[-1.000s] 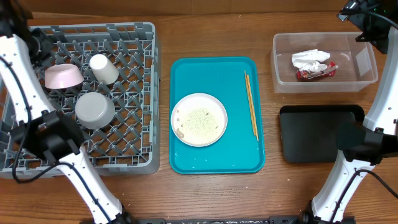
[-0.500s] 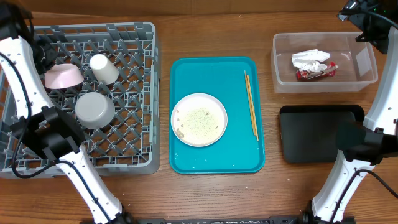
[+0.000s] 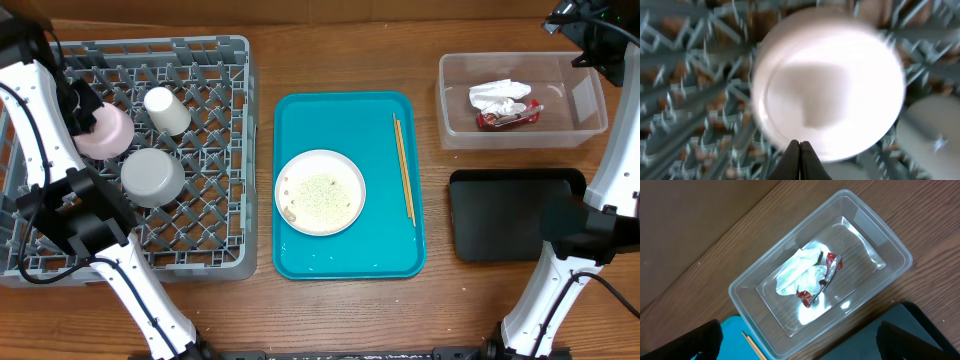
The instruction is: Sort waste into correct bins and load items into the dishwasher
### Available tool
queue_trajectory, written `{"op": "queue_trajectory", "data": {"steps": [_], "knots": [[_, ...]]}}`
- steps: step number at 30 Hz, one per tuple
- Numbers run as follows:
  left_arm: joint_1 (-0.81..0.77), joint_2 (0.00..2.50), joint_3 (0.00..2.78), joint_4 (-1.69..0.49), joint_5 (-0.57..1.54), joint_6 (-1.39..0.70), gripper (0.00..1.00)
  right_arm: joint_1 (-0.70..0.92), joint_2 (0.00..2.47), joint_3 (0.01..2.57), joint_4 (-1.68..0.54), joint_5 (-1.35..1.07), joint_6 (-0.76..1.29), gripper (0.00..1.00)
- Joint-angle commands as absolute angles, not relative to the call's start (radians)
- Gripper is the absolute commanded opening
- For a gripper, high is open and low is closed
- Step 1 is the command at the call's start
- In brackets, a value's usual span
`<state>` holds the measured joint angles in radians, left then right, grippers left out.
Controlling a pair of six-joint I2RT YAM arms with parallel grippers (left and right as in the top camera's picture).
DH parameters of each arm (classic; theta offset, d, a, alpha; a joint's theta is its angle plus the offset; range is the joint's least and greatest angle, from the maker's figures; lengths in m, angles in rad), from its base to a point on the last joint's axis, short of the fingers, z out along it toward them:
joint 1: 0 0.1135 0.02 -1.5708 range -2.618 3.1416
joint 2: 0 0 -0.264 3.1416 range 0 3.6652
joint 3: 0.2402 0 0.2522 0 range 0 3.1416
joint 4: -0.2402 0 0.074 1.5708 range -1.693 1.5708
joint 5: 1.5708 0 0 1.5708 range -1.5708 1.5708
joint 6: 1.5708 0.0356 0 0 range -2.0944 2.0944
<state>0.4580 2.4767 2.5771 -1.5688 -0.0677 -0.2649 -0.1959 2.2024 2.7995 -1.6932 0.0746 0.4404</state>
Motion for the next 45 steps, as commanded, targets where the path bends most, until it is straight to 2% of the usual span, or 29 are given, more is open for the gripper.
{"op": "queue_trajectory", "data": {"steps": [1,6,14,17,18,19,21,25,30,33,38,41,45], "knots": [[0.472,2.471,2.569,-1.618,-0.069,-0.243,0.04,-0.196,2.19,2.807,-1.689,0.073,0.442,1.0],[0.486,2.442,2.593,-1.664,-0.033,-0.242,0.03,-0.196,2.19,2.807,-1.689,0.073,0.442,1.0],[0.482,2.239,2.656,-1.63,0.189,-0.235,0.05,-0.196,2.19,2.807,-1.689,0.073,0.442,1.0],[0.471,2.154,2.656,-1.614,0.268,-0.229,0.14,-0.196,2.19,2.807,-1.689,0.073,0.442,1.0],[0.461,2.127,2.656,-1.613,0.305,-0.218,0.27,-0.196,2.19,2.807,-1.689,0.073,0.442,1.0],[0.449,2.106,2.656,-1.615,0.349,-0.189,0.54,-0.196,2.19,2.807,-1.689,0.073,0.442,1.0],[0.423,2.081,2.656,-1.627,0.421,-0.143,1.0,-0.196,2.19,2.807,-1.689,0.073,0.442,1.0],[0.33,2.066,2.653,-1.69,0.533,-0.051,1.0,-0.196,2.19,2.807,-1.689,0.073,0.442,1.0],[0.137,2.076,2.629,-1.69,0.505,-0.051,1.0,-0.196,2.19,2.807,-1.689,0.073,0.442,1.0],[0.017,2.086,2.629,-1.69,0.358,-0.089,1.0,-0.196,2.19,2.807,-1.689,0.073,0.442,1.0],[-0.12,2.078,2.629,-1.69,-0.011,-0.267,1.0,-0.196,2.19,2.807,-1.689,0.073,0.442,1.0],[-0.128,2.055,2.629,-1.69,-0.144,-0.313,1.0,-0.196,2.19,2.807,-1.689,0.073,0.442,1.0],[-0.043,2.023,2.629,-1.69,-0.303,-0.436,1.0,-0.196,2.19,2.807,-1.689,0.073,0.442,1.0]]}}
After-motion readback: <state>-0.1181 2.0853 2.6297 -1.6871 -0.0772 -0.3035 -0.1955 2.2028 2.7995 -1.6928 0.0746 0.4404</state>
